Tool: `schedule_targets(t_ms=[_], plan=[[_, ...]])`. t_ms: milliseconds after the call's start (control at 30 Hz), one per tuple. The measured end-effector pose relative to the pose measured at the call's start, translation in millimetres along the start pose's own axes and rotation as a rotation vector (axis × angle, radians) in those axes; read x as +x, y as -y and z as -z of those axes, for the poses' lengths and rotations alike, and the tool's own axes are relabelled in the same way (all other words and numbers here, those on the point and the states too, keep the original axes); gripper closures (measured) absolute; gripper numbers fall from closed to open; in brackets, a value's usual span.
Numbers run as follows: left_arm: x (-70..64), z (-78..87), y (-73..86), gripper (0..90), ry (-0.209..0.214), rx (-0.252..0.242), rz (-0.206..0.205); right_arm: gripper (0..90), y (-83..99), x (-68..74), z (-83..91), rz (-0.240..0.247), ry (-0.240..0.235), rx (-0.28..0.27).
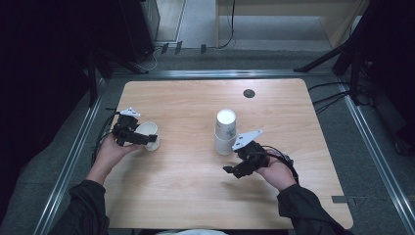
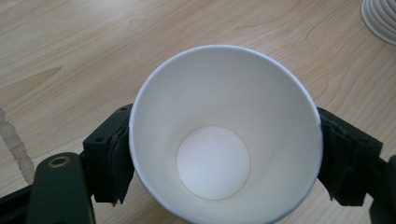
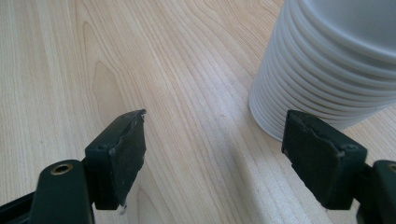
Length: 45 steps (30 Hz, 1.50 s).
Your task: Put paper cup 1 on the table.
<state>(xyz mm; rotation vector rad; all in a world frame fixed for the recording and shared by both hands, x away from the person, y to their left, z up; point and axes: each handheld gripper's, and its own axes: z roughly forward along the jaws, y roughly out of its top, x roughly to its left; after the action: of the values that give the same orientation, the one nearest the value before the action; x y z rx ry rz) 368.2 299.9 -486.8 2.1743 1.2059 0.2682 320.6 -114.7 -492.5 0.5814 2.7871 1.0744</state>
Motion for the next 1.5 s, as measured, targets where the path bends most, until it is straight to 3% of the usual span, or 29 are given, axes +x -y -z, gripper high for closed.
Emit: schedule_targets(t_ms=[367,733,867,1200,1267,1300,1433,1500], plan=[[-0.1,-2.3,0.2,14.2,0.011,0.024,0.006,22.1,0.0,0.5,0.0,0.001,-0.001,0.004],[-1.3,4.1,-1.9,12.1,0.039,0.016,0.017,22.1,0.4,-0.3,1.2,-0.002,-0.002,0.004],[-2.6,11.0,-4.1,12.1,0.042,-0.011,0.015,21.3,-0.3,-0.9,3.2,0.007,-0.002,-0.009],[-5.7,30.6,-5.3,12.2,0.053,-0.084,0.023,15.0,-3.2,-13.4,23.2,-0.041,-0.001,-0.070],[-8.2,34.8,-5.9,12.2,0.052,-0.094,0.018,14.6,-4.7,-16.2,26.0,-0.066,-0.002,-0.066],[-11.2,38.9,-6.3,12.4,0.049,-0.099,0.009,14.6,-7.1,-19.1,29.6,-0.091,0.021,-0.070],[-17.0,45.1,-6.4,12.6,0.053,-0.116,-0.002,14.5,-12.0,-24.1,37.9,-0.080,0.026,-0.100],[-21.7,49.7,-6.2,12.8,0.078,-0.128,-0.003,14.5,-13.6,-25.5,39.9,-0.078,0.023,-0.103]])
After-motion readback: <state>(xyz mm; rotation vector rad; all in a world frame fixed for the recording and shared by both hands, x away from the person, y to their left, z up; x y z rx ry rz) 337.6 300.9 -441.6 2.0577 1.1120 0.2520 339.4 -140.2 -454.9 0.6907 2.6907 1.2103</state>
